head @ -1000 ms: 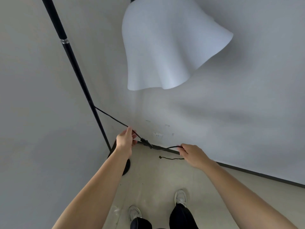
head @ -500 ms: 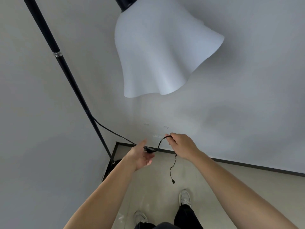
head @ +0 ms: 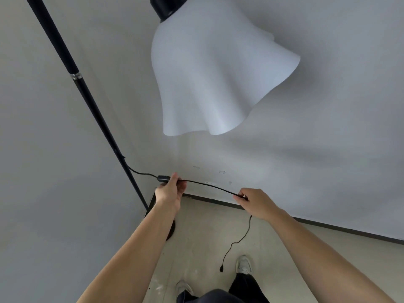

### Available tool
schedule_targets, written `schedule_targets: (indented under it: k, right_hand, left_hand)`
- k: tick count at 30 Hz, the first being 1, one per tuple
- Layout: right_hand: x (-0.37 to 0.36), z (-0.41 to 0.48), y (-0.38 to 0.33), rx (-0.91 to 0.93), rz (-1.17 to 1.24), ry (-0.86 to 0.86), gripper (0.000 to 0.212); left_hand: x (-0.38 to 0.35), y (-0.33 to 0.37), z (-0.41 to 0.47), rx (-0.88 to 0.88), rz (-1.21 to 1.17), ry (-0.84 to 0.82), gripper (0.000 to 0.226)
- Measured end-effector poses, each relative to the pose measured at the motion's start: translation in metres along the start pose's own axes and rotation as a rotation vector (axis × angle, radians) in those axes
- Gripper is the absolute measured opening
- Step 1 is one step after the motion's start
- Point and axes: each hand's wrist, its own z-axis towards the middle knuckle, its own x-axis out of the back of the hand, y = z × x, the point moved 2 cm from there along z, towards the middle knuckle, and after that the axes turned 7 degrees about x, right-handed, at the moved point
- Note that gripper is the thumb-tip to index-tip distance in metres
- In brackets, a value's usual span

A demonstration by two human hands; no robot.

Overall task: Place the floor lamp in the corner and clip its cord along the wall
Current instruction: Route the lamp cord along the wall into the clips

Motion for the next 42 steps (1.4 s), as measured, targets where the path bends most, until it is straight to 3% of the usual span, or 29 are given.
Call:
schedule_targets:
  k: [4, 11, 15, 24, 27, 29, 34, 42]
  right_hand:
    - [-0.003, 0.001, 0.012, -0.074, 0.02, -0.013, 0.059]
    - [-0.011, 0.031, -0.003, 0.048, 0.065, 0.022, 0.057]
    - [-0.024, 0.043, 0.006, 0.081, 0.023, 0.001, 0.054]
    - [-0.062, 0.074, 0.084, 0.07, 0.173, 0.063, 0.047]
    - [-0.073, 0.09, 0.113, 0.021, 0.333, 0.049, 0.037]
    - [-0.079, 0.103, 0.125, 0.029, 0.414, 0.048, 0.029]
    - [-0.096, 0.137, 0.149, 0.081, 0.505, 0.027, 0.033]
    - [-0.131, 0.172, 0.189, 0.062, 0.488, 0.044, 0.032]
  left_hand:
    - [-0.002, 0.005, -0.003, 0.037, -0.126, -0.007, 0.022]
    - [-0.029, -0.041, 0.013, 0.179, 0.122, -0.216, 0.023]
    - [-0.047, -0.061, 0.034, 0.173, 0.165, -0.268, 0.013]
    - [-0.066, -0.083, 0.087, -0.047, 0.233, -0.014, 0.009]
    - [-0.065, -0.096, 0.109, -0.064, 0.236, 0.047, 0.019]
    - [-0.067, -0.105, 0.125, -0.073, 0.215, 0.036, 0.021]
    - [-0.078, -0.141, 0.168, -0.055, 0.248, -0.023, 0.015]
    - [-0.073, -0.194, 0.221, -0.085, 0.381, -0.015, 0.009]
